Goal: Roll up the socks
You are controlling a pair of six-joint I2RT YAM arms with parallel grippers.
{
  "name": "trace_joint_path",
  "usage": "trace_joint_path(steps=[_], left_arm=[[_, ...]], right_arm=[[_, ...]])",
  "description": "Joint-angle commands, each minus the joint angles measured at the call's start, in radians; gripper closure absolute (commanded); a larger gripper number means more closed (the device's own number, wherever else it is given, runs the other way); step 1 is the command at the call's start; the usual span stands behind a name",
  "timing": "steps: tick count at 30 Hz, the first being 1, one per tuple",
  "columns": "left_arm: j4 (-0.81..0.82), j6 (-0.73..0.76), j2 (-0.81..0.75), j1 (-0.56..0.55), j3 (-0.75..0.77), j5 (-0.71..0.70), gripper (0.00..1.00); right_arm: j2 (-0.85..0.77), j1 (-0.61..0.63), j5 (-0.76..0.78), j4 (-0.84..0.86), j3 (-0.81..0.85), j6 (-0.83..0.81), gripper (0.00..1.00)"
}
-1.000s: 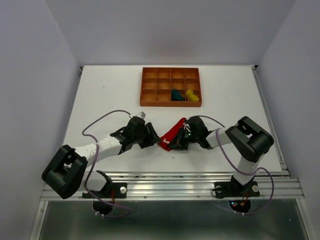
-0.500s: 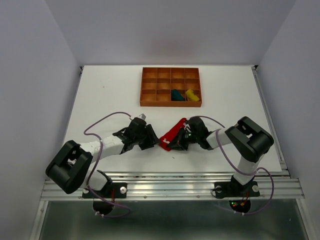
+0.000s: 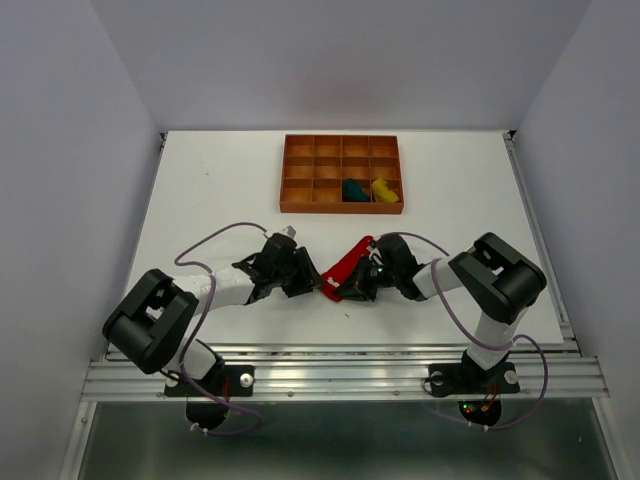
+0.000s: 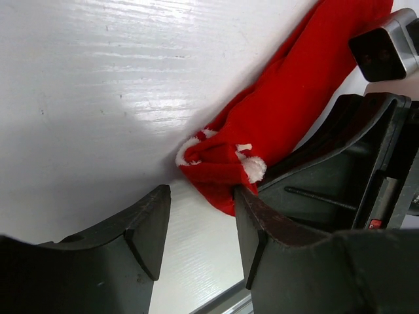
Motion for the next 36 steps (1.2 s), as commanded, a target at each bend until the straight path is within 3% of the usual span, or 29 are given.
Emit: trace_joint_path(steps=[1, 10, 15, 18, 19, 22, 25, 27, 31, 36], left_arm=[[0.012, 0.013, 0.038, -0.007, 0.028, -0.005, 0.46], [0.024, 0.024, 0.092, -0.009, 0.044, -0.008, 0.55], [0.029, 0.024, 0.115, -0.016, 0.048, -0.008, 0.74], [0.023, 0.018, 0.117, -0.018, 0.050, -0.022, 0.90], [0.009, 0.015, 0.112, -0.018, 0.054, -0.032, 1.00], [-0.084, 0.012, 0.100, -0.022, 0.091, -0.081, 1.00], [-0.245, 0.004, 0.121, -0.022, 0.163, -0.120, 1.00], [-0.330, 0.007, 0.141, -0.022, 0.212, -0.109, 1.00], [-0.379, 0.015, 0.178, -0.022, 0.249, -0.062, 1.00], [-0.453, 0.024, 0.192, -0.022, 0.286, -0.069, 1.00]], right_arm=[[0.030, -0.008, 0.010, -0.024, -0.024, -0.004, 0.99], [0.038, -0.008, 0.004, -0.024, -0.017, -0.011, 0.99], [0.040, -0.008, 0.004, -0.024, -0.017, -0.011, 0.99], [0.038, -0.008, 0.004, -0.024, -0.014, -0.022, 0.98], [0.035, -0.008, 0.001, -0.026, -0.011, -0.045, 0.94], [0.007, -0.008, 0.007, -0.032, -0.001, -0.105, 0.86], [-0.043, -0.008, 0.022, -0.089, 0.041, -0.218, 0.69], [-0.071, -0.008, 0.027, -0.138, 0.064, -0.274, 0.63], [-0.150, -0.008, 0.022, -0.168, 0.081, -0.390, 0.49], [-0.244, 0.015, 0.119, -0.309, 0.108, -0.551, 0.41]])
